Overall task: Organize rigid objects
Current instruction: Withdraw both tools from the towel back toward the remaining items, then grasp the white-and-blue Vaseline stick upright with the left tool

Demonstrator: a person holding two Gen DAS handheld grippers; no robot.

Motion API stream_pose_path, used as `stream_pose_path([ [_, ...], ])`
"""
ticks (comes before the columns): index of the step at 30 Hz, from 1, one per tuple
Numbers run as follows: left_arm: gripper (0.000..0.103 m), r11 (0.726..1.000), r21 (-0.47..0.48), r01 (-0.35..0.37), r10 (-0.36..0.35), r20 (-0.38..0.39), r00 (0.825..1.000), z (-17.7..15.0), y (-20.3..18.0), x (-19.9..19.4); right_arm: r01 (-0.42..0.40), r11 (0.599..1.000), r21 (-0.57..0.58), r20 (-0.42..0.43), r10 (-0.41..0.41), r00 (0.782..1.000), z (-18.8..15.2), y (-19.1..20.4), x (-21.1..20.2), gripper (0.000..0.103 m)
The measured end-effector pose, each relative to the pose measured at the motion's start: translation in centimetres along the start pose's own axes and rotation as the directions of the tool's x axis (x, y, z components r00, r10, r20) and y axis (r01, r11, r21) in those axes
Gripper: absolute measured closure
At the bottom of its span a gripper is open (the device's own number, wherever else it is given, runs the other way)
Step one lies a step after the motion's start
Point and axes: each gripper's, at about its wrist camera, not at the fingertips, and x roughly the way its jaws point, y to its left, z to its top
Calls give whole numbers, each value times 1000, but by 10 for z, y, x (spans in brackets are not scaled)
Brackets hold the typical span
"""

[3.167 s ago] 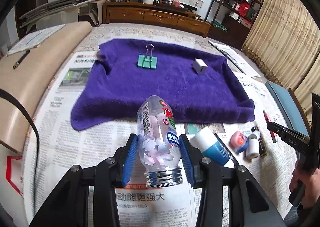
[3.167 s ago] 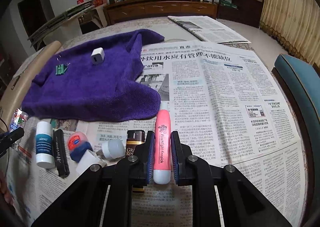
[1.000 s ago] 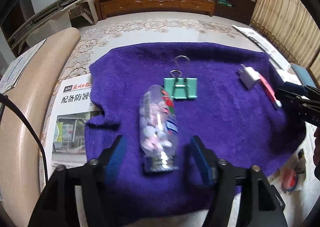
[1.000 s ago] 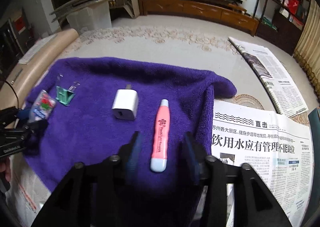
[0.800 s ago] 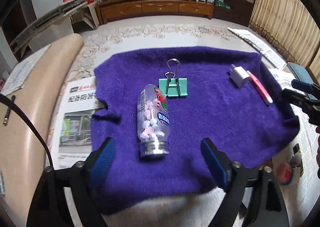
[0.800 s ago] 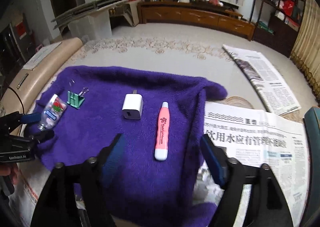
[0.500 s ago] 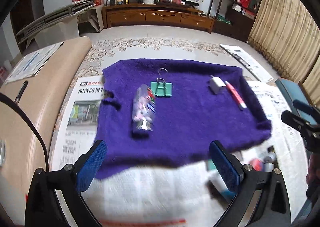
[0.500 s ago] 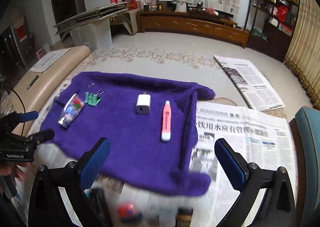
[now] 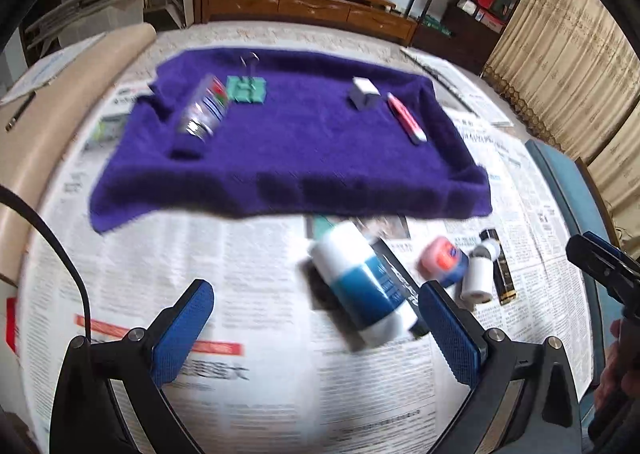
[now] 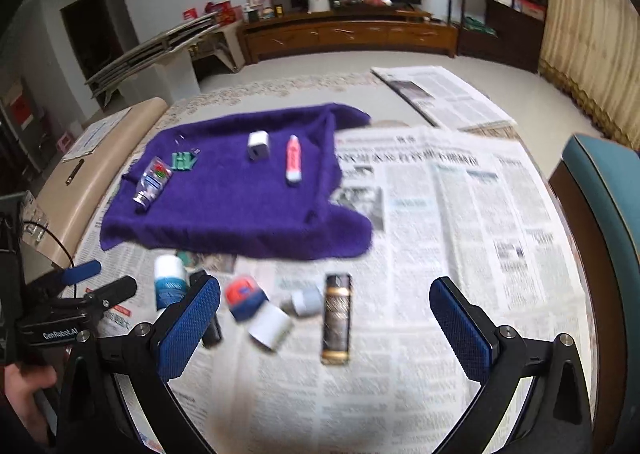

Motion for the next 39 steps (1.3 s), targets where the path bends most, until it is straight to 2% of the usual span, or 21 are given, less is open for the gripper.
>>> stream_pose_path([
  [4,0,998,30,-57,58,-25,998,-7,-14,18,-19,999,29,-26,20,999,-11,-9,2,0],
  [7,0,999,13,-47,47,-30,998,-10,-11,21,-24,999,23,-29,25,999,-16,-10,-3,0],
  [13,0,995,24,-94,95,-10,995,-12,-3,11,-66,997,32,10,66,998,-15,-11,-22,0],
  [17,0,994,30,-104,104,-7,995,-10,0,10,-87,995,51,6,86,996,-17,-13,-25,0],
  [21,0,992,65,-109,111,-22,994,-7,-12,22,-84,995,47,-3,85,996,-18,-13,-24,0],
  [29,0,978,72,-197,198,-7,980,-5,-17,33,-88,995,54,-21,89,996,-21,-17,-23,0],
  [33,0,981,58,-187,188,-6,982,-4,-10,35,-87,994,68,-27,89,996,-23,-22,-21,0],
  [36,2,981,69,-180,180,7,984,-2,-13,39,-88,994,69,-27,90,996,-23,-22,-22,0],
  [39,16,982,94,-163,162,17,987,-2,-18,42,-81,995,63,-34,84,996,-25,-23,-20,0],
])
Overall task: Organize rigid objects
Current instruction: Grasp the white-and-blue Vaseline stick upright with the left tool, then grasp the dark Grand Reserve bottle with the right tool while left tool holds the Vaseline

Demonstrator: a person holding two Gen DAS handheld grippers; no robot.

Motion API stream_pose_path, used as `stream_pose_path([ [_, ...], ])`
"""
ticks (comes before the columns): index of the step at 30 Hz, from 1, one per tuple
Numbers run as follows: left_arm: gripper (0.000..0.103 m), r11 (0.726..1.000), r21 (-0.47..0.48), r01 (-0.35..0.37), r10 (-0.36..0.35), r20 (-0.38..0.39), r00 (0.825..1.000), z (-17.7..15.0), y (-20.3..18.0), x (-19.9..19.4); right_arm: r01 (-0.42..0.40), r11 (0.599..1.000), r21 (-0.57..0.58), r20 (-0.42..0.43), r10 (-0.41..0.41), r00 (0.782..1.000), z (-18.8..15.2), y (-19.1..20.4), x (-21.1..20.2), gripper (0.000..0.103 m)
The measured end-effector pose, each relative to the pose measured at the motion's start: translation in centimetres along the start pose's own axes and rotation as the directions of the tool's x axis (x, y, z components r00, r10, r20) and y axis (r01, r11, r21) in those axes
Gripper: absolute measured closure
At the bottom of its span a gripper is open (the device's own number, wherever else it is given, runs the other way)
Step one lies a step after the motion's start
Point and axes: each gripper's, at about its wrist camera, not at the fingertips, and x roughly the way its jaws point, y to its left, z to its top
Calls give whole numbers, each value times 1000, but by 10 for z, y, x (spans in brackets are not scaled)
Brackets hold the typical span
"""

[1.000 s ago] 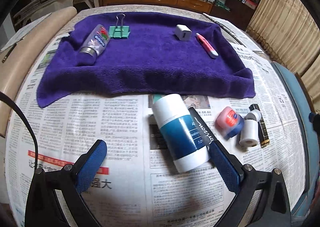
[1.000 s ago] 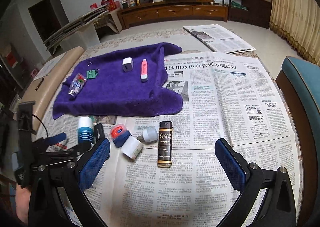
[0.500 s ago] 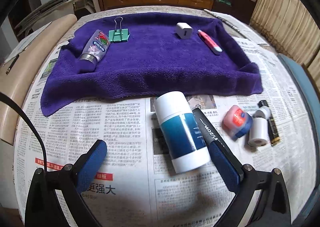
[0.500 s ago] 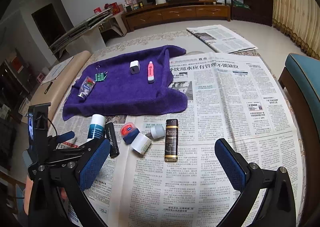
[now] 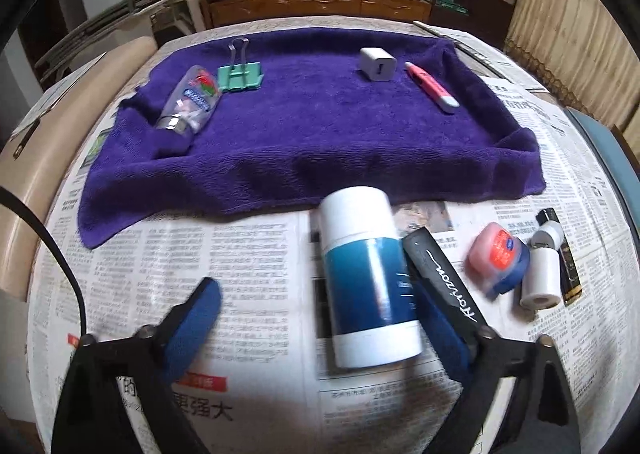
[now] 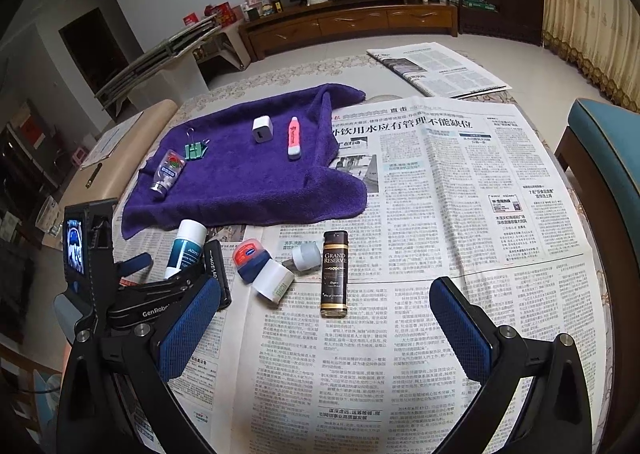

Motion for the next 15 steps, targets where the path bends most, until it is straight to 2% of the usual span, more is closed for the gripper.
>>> stream_pose_path([
  [3,31,1000,18,11,-12,33,999,0,-3,-4,16,1000,-6,-23,-16,1000,-2,-3,7,0],
  [5,49,999,24,26,-27,49,998,0,-4,-7,23,1000,0,-37,-23,999,-5,-7,11,0],
  [7,59,999,28,34,-36,66,997,1,-3,-8,34,999,7,-54,-33,998,-8,-11,16,0],
  [8,69,999,31,42,-44,73,996,0,-3,-9,38,999,9,-58,-38,998,-8,-13,17,0],
  [11,69,995,3,101,-101,86,991,0,7,-10,38,999,8,-66,-37,997,-9,-12,21,0],
  [15,69,995,-13,99,-97,94,991,-7,18,-18,31,999,-18,-73,-32,997,-12,-8,25,0],
])
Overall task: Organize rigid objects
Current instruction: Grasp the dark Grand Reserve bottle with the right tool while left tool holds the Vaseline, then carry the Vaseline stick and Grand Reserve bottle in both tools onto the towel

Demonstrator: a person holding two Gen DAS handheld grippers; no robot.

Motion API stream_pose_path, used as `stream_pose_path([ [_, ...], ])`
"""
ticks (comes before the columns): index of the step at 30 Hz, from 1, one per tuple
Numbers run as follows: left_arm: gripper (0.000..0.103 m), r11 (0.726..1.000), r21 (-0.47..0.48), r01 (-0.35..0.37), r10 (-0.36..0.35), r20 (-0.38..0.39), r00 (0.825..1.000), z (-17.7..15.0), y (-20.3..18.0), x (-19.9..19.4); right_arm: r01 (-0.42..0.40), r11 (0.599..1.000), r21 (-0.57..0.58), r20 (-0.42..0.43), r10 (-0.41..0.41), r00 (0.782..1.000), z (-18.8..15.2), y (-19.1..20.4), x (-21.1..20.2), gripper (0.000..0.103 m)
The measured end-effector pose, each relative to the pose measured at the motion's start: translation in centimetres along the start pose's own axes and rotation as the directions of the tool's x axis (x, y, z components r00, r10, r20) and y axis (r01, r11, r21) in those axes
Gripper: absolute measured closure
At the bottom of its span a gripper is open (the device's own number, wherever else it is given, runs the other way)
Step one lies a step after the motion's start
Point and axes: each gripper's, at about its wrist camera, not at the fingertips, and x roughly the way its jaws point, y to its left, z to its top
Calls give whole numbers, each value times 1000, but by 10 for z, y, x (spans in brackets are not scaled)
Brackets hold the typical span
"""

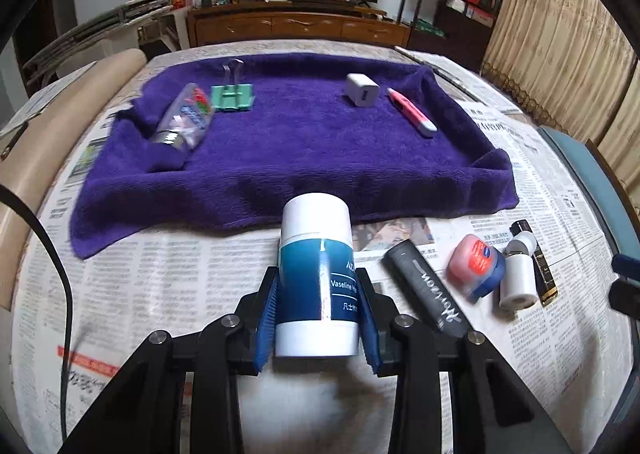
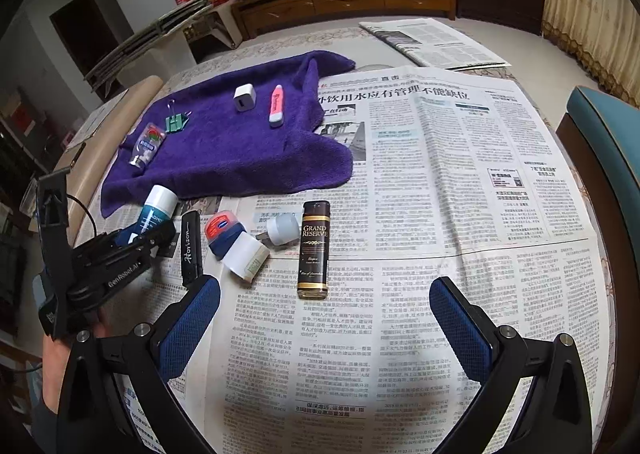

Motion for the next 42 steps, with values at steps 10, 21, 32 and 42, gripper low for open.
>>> stream_pose_path([
  [10,69,999,-36,19,-18,19,1000,-11,25,-24,33,999,-20,15,-33,999,-9,-7,31,0],
  [21,69,997,-57,51,-49,22,999,-12,39,-28,81,991,-108,32,-78,996,1,18,68,26],
  [32,69,995,-82,58,-57,13,998,-17,53,-30,137,981,-139,75,-127,989,-2,26,68,64],
  [42,69,994,-89,56,-54,23,998,-12,54,-41,95,988,-123,53,-89,995,1,20,65,80],
])
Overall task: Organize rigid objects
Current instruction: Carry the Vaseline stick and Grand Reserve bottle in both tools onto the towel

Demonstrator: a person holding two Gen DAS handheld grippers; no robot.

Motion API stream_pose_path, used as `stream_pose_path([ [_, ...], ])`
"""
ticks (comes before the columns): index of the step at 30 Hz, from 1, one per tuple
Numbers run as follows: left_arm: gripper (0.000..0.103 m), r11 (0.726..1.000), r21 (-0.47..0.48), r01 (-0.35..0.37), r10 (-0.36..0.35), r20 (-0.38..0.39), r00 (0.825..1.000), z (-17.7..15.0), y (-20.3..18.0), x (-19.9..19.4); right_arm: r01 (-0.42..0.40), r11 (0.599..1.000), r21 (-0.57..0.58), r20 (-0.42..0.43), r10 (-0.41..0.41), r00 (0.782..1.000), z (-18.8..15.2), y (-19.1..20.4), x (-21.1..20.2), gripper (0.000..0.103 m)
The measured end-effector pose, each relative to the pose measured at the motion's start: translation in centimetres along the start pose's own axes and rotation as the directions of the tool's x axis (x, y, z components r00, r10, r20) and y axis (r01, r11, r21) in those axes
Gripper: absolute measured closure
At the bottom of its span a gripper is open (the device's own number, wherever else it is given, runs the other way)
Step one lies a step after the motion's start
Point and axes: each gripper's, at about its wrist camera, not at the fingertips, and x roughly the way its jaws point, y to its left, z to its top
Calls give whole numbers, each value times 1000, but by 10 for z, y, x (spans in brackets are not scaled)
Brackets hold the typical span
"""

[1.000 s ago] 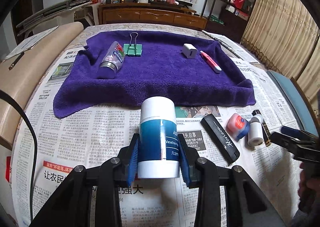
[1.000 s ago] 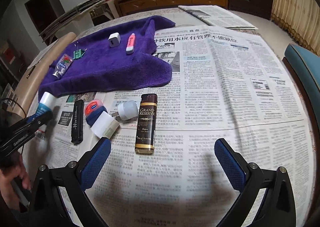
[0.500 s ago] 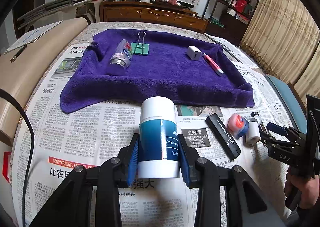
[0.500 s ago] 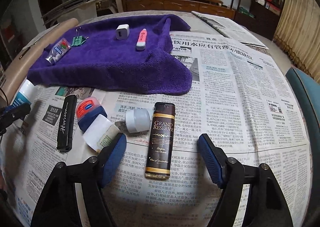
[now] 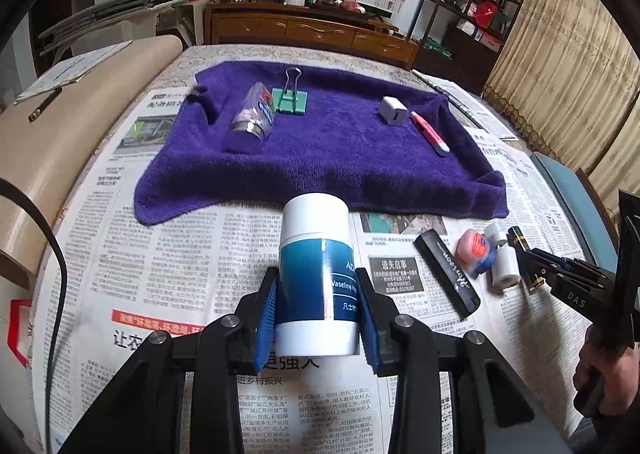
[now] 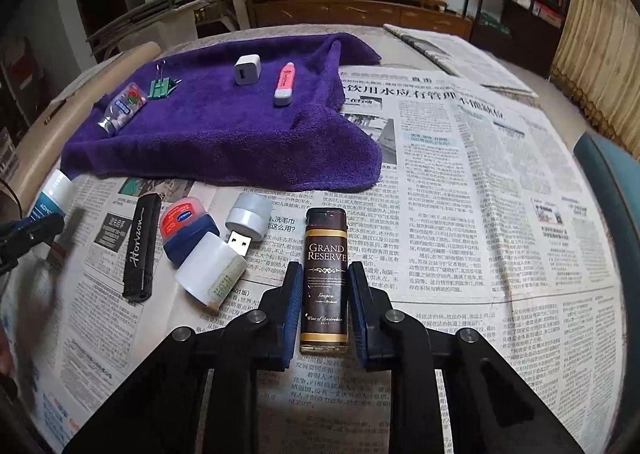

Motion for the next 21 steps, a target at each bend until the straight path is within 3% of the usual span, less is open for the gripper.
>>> stream_pose_path([
  [13,69,1000,-6,3,-3,19,1000,27,3,-8,-26,998,60,31,24,999,8,-13,-21,80],
  [21,69,1000,8,14,-14,30,999,60,5,-2,-60,997,43,69,57,996,41,5,-36,80],
])
